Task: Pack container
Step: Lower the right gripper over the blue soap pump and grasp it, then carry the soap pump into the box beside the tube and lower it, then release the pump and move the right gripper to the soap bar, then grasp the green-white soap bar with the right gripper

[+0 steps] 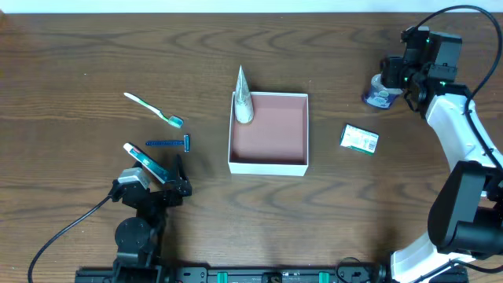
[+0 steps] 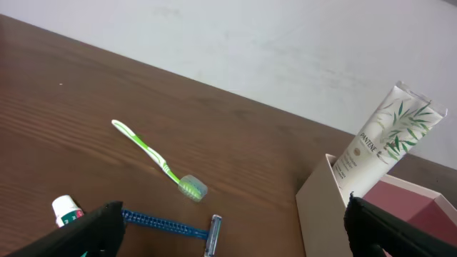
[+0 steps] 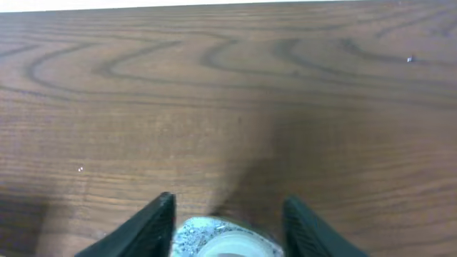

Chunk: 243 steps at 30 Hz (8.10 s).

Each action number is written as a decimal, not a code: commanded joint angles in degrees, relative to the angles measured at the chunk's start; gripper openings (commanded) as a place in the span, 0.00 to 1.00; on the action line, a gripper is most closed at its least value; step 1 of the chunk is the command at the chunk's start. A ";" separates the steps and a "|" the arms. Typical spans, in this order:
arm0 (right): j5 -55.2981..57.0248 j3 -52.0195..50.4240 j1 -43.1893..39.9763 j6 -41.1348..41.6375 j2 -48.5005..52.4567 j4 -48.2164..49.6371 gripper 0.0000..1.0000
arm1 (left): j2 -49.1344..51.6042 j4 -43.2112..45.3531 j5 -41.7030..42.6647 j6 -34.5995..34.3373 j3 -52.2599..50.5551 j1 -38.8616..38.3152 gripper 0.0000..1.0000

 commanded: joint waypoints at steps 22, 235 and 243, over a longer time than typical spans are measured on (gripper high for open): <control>-7.10 6.34 1.70 2.71 -12.48 -8.04 0.17 | -0.02 -2.12 -0.63 1.01 -1.20 0.35 0.98; -24.72 -31.76 9.42 6.51 -5.01 1.29 0.80 | -0.02 -2.12 -0.63 1.01 -1.20 0.35 0.98; -24.65 -31.76 9.44 15.52 -5.01 2.32 0.80 | -0.02 -2.12 -0.63 1.01 -1.20 0.35 0.98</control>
